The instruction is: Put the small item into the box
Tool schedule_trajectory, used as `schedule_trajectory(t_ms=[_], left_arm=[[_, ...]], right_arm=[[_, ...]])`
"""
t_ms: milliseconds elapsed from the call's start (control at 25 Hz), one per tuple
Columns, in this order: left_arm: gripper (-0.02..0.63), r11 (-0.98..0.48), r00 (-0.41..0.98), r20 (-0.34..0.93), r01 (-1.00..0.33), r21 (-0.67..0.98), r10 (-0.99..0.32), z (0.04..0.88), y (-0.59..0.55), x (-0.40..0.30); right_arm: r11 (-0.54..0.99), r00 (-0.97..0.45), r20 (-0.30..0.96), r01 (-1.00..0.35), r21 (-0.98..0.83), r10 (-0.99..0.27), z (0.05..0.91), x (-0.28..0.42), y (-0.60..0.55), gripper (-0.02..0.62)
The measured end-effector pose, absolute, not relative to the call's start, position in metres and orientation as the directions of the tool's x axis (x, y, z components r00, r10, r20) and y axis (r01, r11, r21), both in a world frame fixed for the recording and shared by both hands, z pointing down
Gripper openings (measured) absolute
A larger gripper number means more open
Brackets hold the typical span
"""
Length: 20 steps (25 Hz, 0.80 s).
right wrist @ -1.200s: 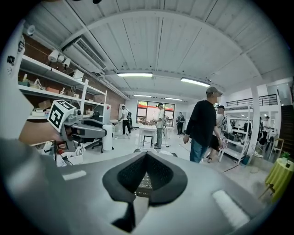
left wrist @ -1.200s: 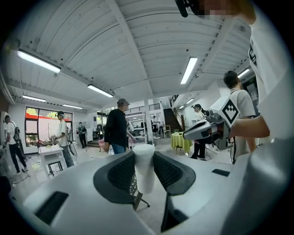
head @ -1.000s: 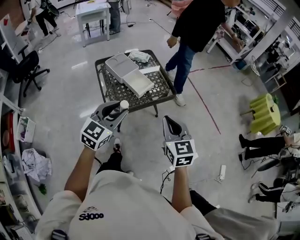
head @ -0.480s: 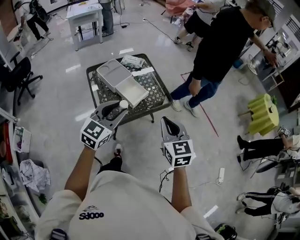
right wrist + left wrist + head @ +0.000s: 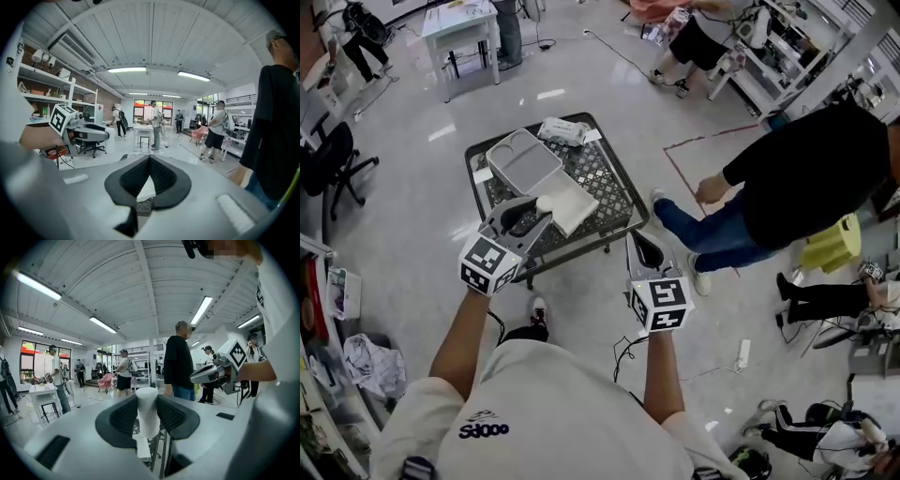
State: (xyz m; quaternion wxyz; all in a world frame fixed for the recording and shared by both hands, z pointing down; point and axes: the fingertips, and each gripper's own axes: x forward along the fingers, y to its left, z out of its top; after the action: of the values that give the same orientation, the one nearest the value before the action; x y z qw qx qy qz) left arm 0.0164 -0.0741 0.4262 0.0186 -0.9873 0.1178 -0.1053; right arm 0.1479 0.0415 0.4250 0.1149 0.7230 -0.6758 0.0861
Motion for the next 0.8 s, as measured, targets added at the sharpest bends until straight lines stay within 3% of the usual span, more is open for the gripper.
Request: schedule_trajectory(t_ms=[800], left_arm=[[0.13, -0.978, 0.929, 0.324, -0.204, 0.041, -0.18, 0.499, -0.192, 0.084]], right_arm=[[-0.104, 0.097, 0.391, -0.995, 0.003, -0.915, 0.472, 0.197, -0.062, 0.009]])
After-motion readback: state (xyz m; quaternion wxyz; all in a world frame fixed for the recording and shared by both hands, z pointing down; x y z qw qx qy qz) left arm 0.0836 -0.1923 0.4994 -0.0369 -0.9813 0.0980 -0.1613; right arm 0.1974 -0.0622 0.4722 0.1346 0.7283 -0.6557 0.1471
